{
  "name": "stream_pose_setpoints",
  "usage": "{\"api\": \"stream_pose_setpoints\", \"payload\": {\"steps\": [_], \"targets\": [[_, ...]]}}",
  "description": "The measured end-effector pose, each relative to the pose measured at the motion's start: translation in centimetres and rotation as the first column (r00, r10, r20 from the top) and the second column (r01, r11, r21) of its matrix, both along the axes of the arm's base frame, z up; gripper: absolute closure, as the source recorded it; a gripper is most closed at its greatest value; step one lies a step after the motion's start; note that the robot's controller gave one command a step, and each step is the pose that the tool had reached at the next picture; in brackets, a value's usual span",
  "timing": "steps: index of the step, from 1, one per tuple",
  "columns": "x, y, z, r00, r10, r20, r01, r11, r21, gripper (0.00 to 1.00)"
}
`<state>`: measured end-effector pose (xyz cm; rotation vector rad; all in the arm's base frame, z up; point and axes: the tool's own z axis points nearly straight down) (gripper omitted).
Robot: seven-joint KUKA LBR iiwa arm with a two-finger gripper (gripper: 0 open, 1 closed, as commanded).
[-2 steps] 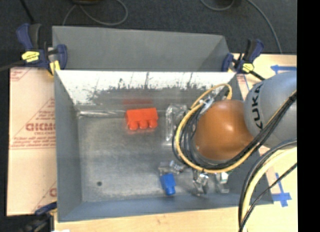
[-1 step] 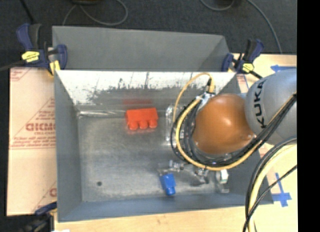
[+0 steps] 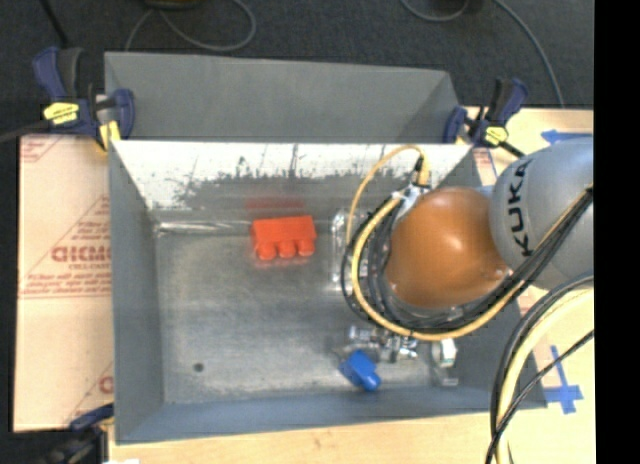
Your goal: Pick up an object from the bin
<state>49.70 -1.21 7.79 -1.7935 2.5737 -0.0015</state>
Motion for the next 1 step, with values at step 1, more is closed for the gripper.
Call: {"api": "stream_pose_setpoints", "payload": {"steps": [1], "targets": [[3.86,-3.61,13.54,1.000,0.002,0.008,-0.002,1.000,-0.003,1.00]]}}
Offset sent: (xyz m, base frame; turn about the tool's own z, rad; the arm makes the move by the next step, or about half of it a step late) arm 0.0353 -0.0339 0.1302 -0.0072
